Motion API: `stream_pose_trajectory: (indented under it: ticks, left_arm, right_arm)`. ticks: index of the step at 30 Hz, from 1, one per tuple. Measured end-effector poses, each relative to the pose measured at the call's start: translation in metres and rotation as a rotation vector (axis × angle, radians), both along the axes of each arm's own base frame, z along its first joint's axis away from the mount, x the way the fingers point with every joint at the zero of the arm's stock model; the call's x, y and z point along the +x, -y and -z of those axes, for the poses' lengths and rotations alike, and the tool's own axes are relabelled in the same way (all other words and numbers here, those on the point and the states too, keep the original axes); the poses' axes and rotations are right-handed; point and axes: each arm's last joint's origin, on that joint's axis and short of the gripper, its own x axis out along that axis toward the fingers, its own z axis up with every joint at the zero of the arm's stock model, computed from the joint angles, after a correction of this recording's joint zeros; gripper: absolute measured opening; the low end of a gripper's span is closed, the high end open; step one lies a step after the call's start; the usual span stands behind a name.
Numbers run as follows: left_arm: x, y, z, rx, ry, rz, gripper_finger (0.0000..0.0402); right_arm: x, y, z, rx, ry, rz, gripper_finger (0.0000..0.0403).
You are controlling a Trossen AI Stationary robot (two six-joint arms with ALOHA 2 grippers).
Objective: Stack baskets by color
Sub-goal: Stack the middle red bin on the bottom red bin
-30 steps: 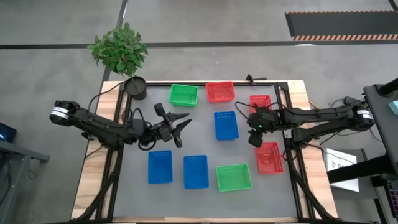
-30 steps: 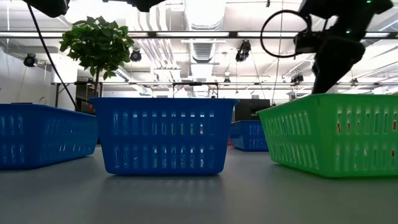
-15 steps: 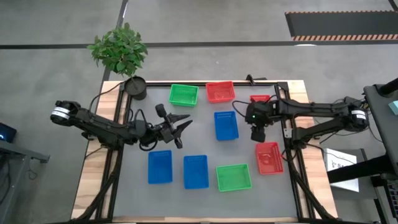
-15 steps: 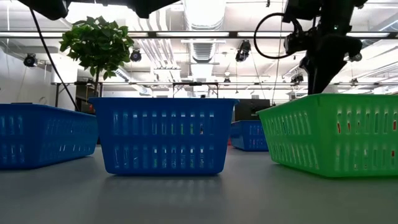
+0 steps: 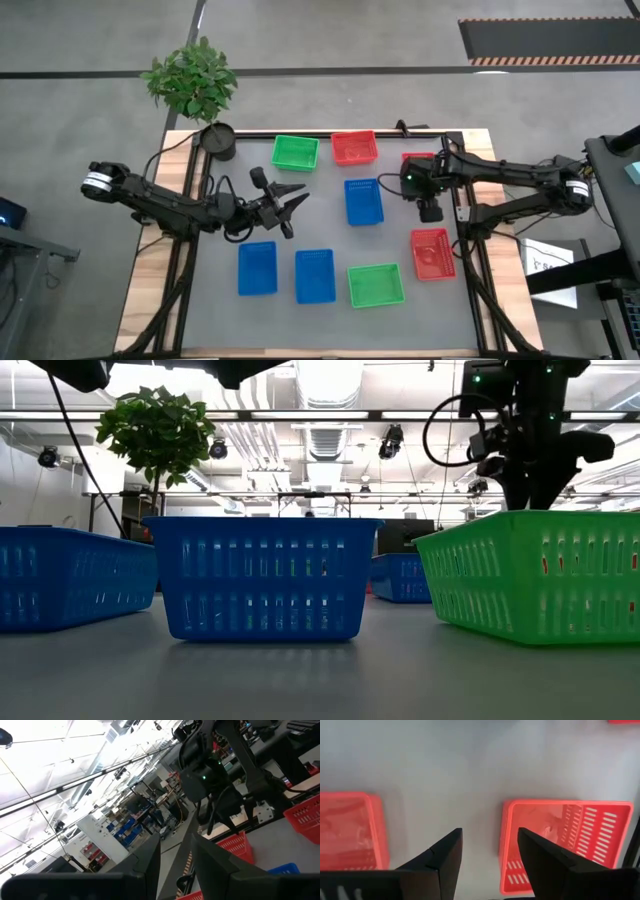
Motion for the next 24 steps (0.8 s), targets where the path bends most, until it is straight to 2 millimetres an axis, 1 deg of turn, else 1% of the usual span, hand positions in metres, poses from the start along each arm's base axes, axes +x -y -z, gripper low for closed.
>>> stream_pose_trajectory:
  ticks: [6,11,14,20,24]
  left_arm:
    - [0.0,0.0,0.001,0.002,-0.006,0.0,0.0093]
    - [0.0,0.0,0.002,0.01,-0.021,-0.002,0.0093]
    - [0.0,0.0,0.002,0.011,-0.021,-0.002,0.0093]
    - [0.0,0.0,0.001,0.026,-0.026,-0.006,0.0093]
    - [0.0,0.0,0.001,0.027,-0.026,-0.006,0.0093]
  right_arm:
    - [-0.006,0.004,0.012,0.01,-0.046,-0.002,0.0171]
    - [-0.014,0.011,0.024,0.001,-0.085,0.053,0.0164]
    - [-0.016,0.017,0.028,-0.006,-0.067,0.085,0.0161]
    - [-0.016,0.028,0.034,-0.007,-0.069,0.105,0.016]
    - [-0.01,0.033,0.044,0.01,-0.099,0.118,0.0156]
